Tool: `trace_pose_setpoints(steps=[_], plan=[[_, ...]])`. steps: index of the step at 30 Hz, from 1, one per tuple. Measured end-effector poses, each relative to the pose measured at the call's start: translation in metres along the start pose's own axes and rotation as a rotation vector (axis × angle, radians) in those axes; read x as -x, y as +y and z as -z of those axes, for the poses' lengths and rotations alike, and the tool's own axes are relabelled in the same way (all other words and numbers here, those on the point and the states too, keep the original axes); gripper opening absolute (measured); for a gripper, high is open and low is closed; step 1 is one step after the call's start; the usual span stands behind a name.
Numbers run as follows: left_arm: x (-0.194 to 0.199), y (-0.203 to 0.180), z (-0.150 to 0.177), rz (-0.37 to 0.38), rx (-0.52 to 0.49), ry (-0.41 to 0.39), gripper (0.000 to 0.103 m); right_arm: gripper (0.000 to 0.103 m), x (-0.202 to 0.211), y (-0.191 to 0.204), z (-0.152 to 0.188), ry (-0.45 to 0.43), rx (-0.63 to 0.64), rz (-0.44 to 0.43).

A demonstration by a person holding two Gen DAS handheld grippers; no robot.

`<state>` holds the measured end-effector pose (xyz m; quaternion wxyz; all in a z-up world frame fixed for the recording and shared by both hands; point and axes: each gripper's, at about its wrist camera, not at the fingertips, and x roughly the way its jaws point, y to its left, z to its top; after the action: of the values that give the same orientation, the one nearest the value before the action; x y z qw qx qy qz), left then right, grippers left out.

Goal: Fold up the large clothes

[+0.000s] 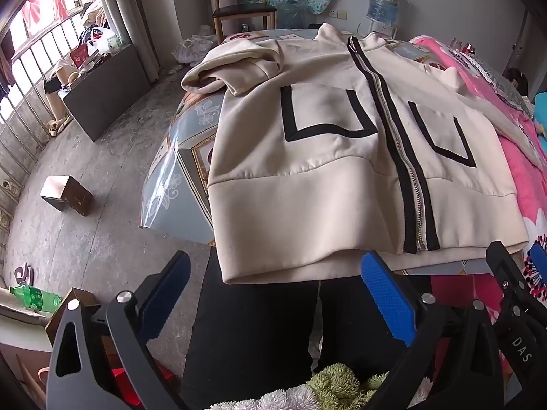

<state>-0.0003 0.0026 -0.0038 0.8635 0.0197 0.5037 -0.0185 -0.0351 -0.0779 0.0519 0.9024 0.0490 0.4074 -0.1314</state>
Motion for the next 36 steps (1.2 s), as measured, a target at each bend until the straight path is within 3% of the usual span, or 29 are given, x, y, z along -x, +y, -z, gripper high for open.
trace_pose_setpoints(steps=[36], plan=[[-0.0003, 0.0019, 0.0006, -0.005, 0.007, -0.006, 0.098, 0.096, 0.0010, 0.0027, -0.0001, 0.001, 0.003, -0.001]])
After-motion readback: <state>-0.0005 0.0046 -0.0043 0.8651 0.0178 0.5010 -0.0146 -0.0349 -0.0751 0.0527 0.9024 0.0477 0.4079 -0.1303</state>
